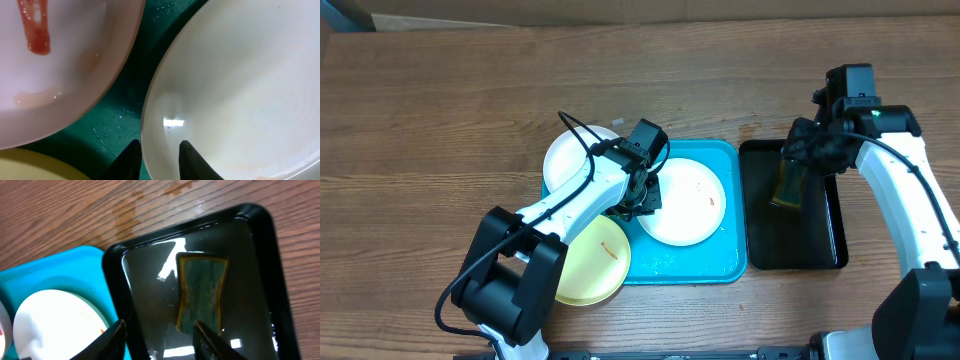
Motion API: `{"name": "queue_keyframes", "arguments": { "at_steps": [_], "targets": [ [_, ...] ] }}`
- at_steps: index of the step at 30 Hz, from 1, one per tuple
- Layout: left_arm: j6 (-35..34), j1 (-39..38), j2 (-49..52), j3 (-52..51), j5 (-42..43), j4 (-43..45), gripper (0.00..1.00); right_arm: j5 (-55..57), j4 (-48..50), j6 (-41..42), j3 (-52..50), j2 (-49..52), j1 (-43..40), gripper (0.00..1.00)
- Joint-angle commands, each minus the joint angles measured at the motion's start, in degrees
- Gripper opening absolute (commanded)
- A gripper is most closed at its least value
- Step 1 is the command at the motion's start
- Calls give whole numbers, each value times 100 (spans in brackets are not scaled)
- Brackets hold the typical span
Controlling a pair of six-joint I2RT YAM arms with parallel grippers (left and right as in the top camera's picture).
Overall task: Clean dirty plates on tray and stack at the side
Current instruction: 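Lower the right gripper onto the green sponge in the water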
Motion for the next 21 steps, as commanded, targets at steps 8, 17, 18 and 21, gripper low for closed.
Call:
{"name": "queue_keyframes", "arguments": {
  "at_steps": [8, 17, 18, 21],
  "targets": [
    [-74, -109, 13, -166, -83, 17, 29, 243, -153, -11, 66, -57, -59, 58],
    [-68, -190, 114, -186, -125, 238, 9, 487, -197, 15, 66, 24, -59, 57],
    [-46, -190, 116, -186, -122, 271, 8, 487, -210, 15, 63, 28, -59, 58],
    [188, -188, 114, -179, -125, 345, 16, 487, -262, 17, 63, 28, -59, 58]
  ]
}}
